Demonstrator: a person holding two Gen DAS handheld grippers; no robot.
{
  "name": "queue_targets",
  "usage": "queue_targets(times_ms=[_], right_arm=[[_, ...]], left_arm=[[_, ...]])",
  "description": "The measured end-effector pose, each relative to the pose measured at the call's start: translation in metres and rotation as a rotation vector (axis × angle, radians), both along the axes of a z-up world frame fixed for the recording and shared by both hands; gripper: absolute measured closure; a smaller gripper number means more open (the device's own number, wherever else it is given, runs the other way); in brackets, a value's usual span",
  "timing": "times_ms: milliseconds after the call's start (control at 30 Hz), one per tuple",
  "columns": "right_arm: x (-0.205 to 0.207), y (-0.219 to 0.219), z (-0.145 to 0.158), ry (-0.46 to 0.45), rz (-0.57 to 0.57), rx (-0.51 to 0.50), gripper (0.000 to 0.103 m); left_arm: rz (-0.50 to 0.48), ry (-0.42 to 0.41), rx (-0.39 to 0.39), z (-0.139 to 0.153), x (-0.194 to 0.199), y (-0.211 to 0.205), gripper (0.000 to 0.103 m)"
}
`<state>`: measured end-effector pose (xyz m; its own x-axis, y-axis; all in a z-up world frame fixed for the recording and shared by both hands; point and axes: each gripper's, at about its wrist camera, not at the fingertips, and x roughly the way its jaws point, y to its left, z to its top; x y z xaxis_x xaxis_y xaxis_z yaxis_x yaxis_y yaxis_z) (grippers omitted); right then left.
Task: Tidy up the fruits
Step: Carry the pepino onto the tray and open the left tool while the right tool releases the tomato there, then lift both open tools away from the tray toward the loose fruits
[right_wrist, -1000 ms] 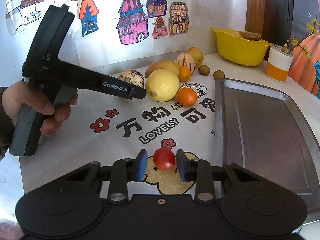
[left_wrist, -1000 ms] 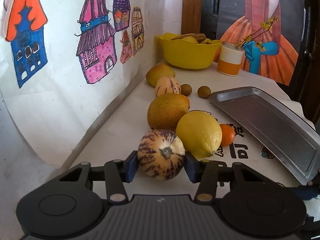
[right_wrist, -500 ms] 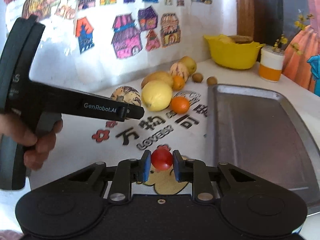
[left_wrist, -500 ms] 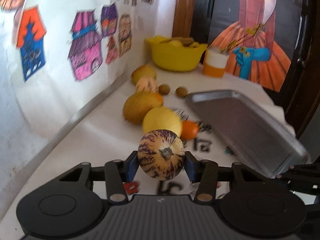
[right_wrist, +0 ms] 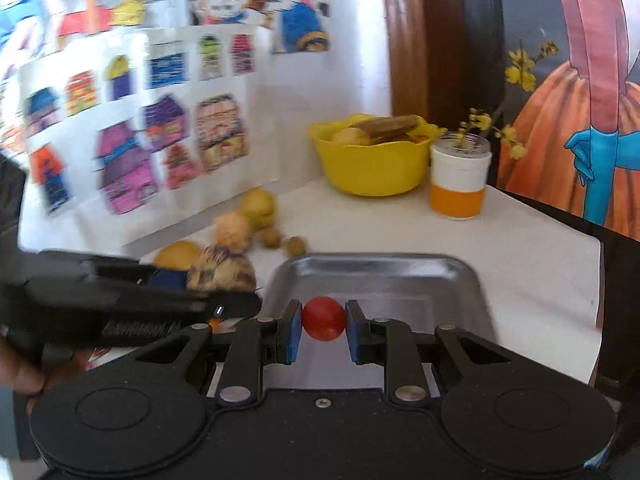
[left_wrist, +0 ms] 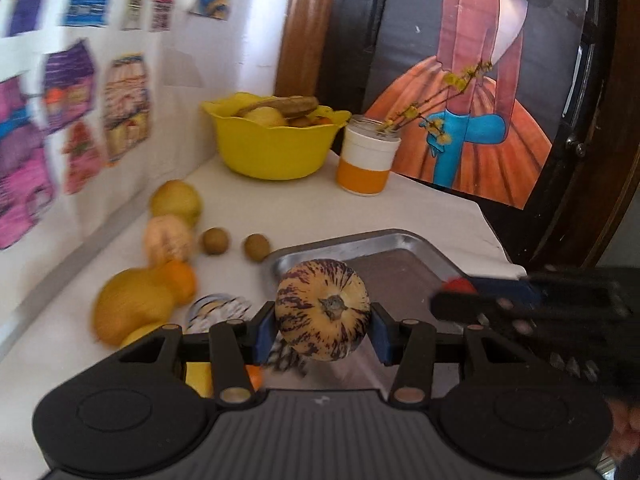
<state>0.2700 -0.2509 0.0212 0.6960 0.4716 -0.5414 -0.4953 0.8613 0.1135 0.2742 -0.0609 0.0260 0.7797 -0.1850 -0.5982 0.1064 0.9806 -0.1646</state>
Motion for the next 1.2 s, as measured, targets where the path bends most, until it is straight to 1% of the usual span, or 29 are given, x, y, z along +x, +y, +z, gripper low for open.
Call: queue_targets(times_ms=[100,267,400,567,600,633,667,700,733,767,800,833,933,967,1000,1067,1133,1200], right_arm=[[0.035,-0.008,-0.012,0.042,-0.016,-0.003,0.078],[0.062,-0.013,-0.034,0.072,-0.027,-0.052,0.078],[0.073,-0.016,-0.045,0.095,-0.044,-0.069,0.078],[0.074,-0.019,-0.049,0.103,-0.046,-0.074,0.077],[0.073,-0.02,-0.048,0.102,-0.048,-0.072,0.075],[0.072,-0.02,-0.047,0.101,-0.051,-0.068,0.068],[0.071,-0.021,-0.046,0.098,-0.06,-0.068,0.064],[0.068,-0.022,-0.045,0.091,-0.068,-0.069,0.055],[0.065,-0.024,-0.043,0.084,-0.076,-0.068,0.05],[0.061,-0.026,-0.041,0.077,-0.085,-0.066,0.048],[0.057,-0.028,-0.038,0.07,-0.095,-0.065,0.043],[0.052,-0.031,-0.034,0.06,-0.104,-0.062,0.036],[0.034,-0.039,-0.022,0.019,-0.133,-0.045,0.026],[0.028,-0.041,-0.018,0.007,-0.138,-0.041,0.024],[0.021,-0.043,-0.014,-0.006,-0.143,-0.037,0.019],[0.007,-0.046,-0.007,-0.03,-0.154,-0.029,0.015],[-0.007,-0.047,0.0,-0.052,-0.16,-0.019,0.007],[-0.023,-0.046,0.007,-0.07,-0.165,-0.006,0.002]], left_arm=[[-0.015,0.027,0.005,-0.01,0.021,-0.008,0.051],[-0.035,0.063,0.035,-0.023,0.042,-0.02,0.051],[-0.044,0.083,0.057,-0.028,0.054,-0.026,0.051],[-0.036,0.105,0.073,-0.033,0.059,-0.029,0.05],[-0.033,0.109,0.07,-0.034,0.058,-0.028,0.05],[-0.034,0.111,0.066,-0.034,0.058,-0.028,0.05],[-0.034,0.106,0.065,-0.033,0.057,-0.028,0.048],[-0.032,0.094,0.066,-0.031,0.055,-0.027,0.04],[-0.033,0.082,0.068,-0.028,0.053,-0.027,0.037],[-0.031,0.072,0.07,-0.024,0.05,-0.027,0.032],[-0.028,0.062,0.071,-0.021,0.048,-0.027,0.028],[-0.026,0.053,0.07,-0.017,0.045,-0.026,0.028],[-0.019,0.028,0.059,-0.004,0.035,-0.022,0.024],[-0.016,0.017,0.058,0.0,0.029,-0.02,0.02],[-0.012,0.008,0.061,0.004,0.025,-0.019,0.017],[-0.002,-0.008,0.067,0.012,0.014,-0.017,0.014],[0.008,-0.023,0.066,0.019,0.0,-0.012,0.009],[0.022,-0.037,0.067,0.024,-0.015,-0.006,0.004]])
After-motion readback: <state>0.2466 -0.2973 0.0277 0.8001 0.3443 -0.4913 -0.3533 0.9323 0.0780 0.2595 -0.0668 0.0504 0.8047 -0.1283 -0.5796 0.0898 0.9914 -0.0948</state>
